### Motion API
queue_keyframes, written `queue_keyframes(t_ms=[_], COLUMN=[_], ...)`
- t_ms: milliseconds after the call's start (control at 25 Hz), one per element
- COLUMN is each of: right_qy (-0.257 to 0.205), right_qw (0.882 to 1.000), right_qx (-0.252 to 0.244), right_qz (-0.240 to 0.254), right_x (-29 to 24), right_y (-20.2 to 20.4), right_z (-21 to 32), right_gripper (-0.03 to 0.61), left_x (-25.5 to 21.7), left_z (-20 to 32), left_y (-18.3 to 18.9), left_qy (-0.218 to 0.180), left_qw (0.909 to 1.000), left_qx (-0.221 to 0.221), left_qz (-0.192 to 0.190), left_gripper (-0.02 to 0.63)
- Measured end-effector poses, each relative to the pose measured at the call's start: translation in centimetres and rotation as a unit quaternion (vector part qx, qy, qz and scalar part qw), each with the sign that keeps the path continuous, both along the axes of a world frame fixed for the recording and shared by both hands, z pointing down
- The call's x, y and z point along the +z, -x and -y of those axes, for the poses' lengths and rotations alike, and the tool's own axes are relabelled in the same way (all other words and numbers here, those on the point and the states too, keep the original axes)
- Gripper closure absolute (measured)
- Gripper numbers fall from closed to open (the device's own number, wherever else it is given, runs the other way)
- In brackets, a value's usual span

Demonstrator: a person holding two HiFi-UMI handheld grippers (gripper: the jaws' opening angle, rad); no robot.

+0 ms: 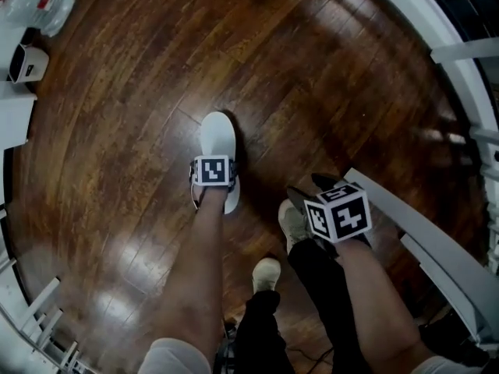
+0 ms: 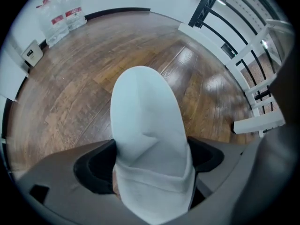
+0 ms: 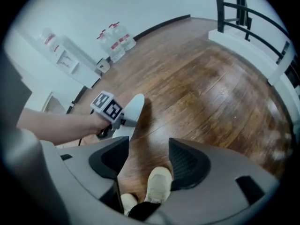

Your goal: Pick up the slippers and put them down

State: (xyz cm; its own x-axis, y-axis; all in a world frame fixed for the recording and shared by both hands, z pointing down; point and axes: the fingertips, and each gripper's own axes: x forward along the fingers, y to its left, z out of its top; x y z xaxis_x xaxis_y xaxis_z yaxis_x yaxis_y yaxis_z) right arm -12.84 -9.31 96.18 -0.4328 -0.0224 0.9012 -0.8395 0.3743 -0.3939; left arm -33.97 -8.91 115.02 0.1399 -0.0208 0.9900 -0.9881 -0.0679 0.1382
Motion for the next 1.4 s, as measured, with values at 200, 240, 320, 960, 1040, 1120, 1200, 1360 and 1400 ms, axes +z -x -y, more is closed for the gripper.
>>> queue_keyframes(t_ms=[200,240,320,960,1040,1120,1200,1360,1400], right_qy=[-0.025,-0.019,-0.009,-0.022,-0.023,-0.024,-0.031,-0.051,-0.052], right_qw=[0.999,1.0,1.0,0.999,0.999,0.999,0.999,0.999,0.999], right_qx=[0.015,0.003,-0.017,-0.04,-0.04,-0.035,-0.021,-0.003,-0.008], right_qz=[-0.021,-0.021,-0.018,0.0,0.002,0.002,0.003,-0.01,-0.016], right_x=[0.9,1.2,1.8,0.8,0.7,0.4,-0.3,-3.1,-4.0], right_y=[0.2,0.6,1.3,1.1,1.2,1.2,1.0,0.9,1.0], right_z=[4.6,4.0,2.8,1.7,1.2,1.0,1.1,0.3,-0.5], right_gripper=[0.305,0.305,0.305,0.305,0.305,0.305,0.305,0.305,0.305], left_x=[1.9,2.3,3.3,3.2,1.9,0.3,-1.7,-8.0,-10.0], left_z=[-0.4,-0.8,-1.1,-2.5,-3.0,-3.8,-4.3,-5.7,-6.3], left_y=[0.1,0.6,0.5,-1.1,-0.7,0.4,0.3,-1.8,-1.3], left_qy=[-0.008,-0.003,0.0,0.006,0.004,0.009,0.007,0.002,0.007], left_qw=[0.9998,0.9999,0.9998,0.9993,0.9996,0.9999,0.9999,0.9985,0.9992], left_qx=[-0.014,-0.015,-0.021,-0.018,-0.012,-0.006,-0.01,-0.013,-0.005], left_qz=[-0.007,0.002,-0.008,-0.031,-0.025,-0.003,-0.01,-0.053,-0.038], left_gripper=[0.141,0.141,0.14,0.112,0.112,0.112,0.112,0.112,0.112])
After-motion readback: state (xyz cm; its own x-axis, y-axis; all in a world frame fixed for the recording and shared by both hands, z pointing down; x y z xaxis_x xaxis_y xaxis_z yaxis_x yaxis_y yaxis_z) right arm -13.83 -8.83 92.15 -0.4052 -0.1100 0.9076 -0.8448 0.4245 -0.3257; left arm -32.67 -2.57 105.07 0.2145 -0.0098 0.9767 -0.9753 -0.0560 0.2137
